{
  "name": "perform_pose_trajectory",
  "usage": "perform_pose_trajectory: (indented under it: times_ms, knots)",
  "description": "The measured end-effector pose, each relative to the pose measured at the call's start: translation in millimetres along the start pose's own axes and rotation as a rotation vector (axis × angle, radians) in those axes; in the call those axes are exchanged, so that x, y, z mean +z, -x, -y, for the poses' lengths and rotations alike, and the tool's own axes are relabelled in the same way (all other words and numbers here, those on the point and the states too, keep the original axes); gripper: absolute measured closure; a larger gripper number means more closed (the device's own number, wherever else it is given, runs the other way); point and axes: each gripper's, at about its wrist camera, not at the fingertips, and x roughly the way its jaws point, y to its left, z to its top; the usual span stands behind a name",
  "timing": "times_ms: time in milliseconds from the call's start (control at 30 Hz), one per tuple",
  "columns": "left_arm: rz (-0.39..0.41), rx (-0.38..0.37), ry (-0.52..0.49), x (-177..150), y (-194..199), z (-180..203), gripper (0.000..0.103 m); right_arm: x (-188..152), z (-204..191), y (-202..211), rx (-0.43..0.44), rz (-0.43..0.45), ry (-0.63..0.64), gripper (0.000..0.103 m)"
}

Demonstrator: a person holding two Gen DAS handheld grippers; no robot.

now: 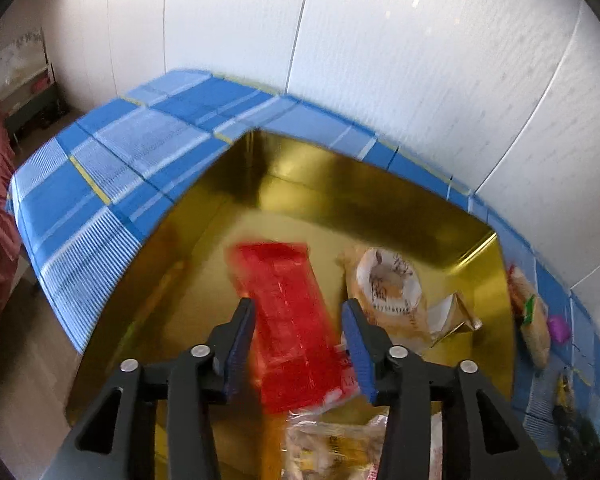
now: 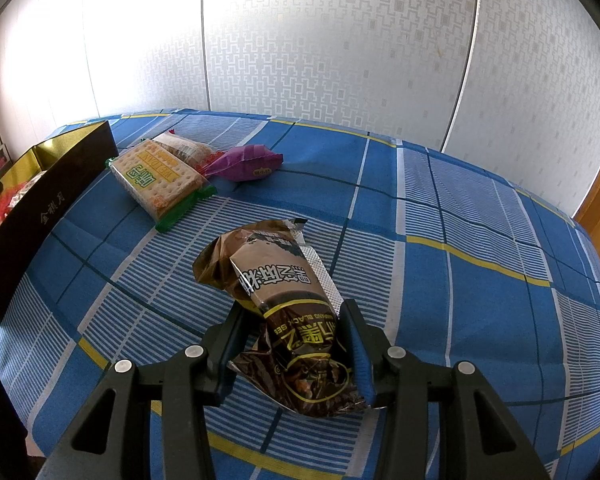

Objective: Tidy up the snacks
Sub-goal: 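Carry the red wrapper over the gold tray and open the left gripper, then carry the brown bag with the right gripper and drop it into the tray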

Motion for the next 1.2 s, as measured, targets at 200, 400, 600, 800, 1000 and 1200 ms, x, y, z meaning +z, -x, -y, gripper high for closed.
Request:
perform_pose_trajectory:
  times_ms: [200,400,600,800,1000,1200]
  knots:
    - [0.011,0.043,-0.019,-19,2,0,0.056,0,0,0,-0.001,0.000,-0.005,0.056]
    - [0.032,0.095,-0.043,-41,18,0,0.056,0,-1,0,-0.008,0.001,-0.003,0.056]
    - [0.060,0.114,-0.065,-55,39,1,0.056,0,-3,-1,-0.019,0.001,-0.001,0.057]
    - [0.102,0.108,-0.090,-65,61,6,0.056,-1,-4,-1,-0.035,0.003,-0.018,0.057]
    - [0.139,0.107,-0.116,-70,76,6,0.056,-2,-10,1,-0.064,0.004,-0.026,0.059]
    - [0.140,0.098,-0.114,-75,80,2,0.056,3,-21,2,-0.087,-0.032,0.006,0.063]
